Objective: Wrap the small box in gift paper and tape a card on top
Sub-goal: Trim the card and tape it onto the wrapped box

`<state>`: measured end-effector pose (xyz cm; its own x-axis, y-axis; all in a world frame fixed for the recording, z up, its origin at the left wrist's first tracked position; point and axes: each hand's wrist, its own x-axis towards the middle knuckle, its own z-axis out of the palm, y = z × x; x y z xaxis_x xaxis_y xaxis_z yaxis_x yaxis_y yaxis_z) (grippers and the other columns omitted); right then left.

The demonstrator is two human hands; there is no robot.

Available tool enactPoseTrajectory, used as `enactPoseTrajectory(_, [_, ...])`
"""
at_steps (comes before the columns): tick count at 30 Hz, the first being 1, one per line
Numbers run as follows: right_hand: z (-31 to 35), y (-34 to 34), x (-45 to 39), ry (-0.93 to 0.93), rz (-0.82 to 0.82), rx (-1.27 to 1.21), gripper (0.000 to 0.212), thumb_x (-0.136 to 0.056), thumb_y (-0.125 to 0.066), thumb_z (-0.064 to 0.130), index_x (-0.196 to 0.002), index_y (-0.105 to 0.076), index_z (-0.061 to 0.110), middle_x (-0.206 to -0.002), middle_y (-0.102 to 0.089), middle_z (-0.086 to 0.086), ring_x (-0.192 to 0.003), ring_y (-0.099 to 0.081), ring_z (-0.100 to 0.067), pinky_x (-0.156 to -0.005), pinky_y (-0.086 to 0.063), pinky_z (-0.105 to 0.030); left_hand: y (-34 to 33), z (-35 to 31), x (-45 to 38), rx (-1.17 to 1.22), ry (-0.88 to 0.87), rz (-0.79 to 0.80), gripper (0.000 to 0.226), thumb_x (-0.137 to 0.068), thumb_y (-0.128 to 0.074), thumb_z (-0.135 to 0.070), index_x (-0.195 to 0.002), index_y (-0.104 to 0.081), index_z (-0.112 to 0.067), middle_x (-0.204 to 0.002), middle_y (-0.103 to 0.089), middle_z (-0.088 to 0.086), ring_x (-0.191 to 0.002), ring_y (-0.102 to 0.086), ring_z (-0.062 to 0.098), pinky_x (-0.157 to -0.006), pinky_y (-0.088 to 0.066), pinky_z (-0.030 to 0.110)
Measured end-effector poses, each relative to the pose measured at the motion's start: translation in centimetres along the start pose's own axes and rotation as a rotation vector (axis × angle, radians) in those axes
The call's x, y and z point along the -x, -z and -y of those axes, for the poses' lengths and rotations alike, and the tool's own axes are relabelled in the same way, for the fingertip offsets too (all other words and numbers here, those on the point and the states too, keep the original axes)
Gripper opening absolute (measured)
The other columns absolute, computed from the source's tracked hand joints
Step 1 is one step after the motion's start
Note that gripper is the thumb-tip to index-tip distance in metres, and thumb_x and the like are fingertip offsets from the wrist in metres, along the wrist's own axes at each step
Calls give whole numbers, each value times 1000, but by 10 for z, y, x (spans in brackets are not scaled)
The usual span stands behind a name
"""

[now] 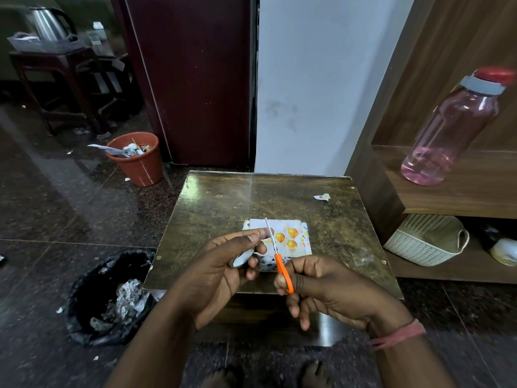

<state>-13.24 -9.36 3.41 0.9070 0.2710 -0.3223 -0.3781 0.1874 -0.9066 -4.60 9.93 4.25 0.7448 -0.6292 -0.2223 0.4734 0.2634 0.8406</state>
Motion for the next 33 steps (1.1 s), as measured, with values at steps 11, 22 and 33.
enactPoseTrajectory(11, [2, -2, 0, 5, -26, 0, 24, -90, -71, 15, -103, -60, -3, -89, -54, -13, -63, -61, -19, -50, -55, -29, 0, -1, 0, 25, -19, -9, 35, -84, -66, -16, -114, -77, -1, -88, -65, 8, -71, -55, 12, -59, -47, 23])
enactPoseTrajectory(22, [5, 0, 7, -13, 4, 57, 37, -82, -83, 18, -106, -63, -2, -88, -60, -14, -66, -60, -19, -52, -56, -29, 1, 0, 0, 14, -20, -3, 36, -84, -70, -12, -118, -75, -1, -99, -70, 10, -76, -61, 12, -66, -54, 23])
enactPoseTrajectory(33, [20, 6, -4, 551, -546, -237, 24, -81, -67, 9, -103, -61, 2, -75, -67, -21, -50, -59, -21, -40, -49, -27, 1, 2, -2, -17, -13, 18, 38, -82, -68, -15, -116, -76, -1, -95, -68, 9, -74, -56, 13, -61, -49, 23])
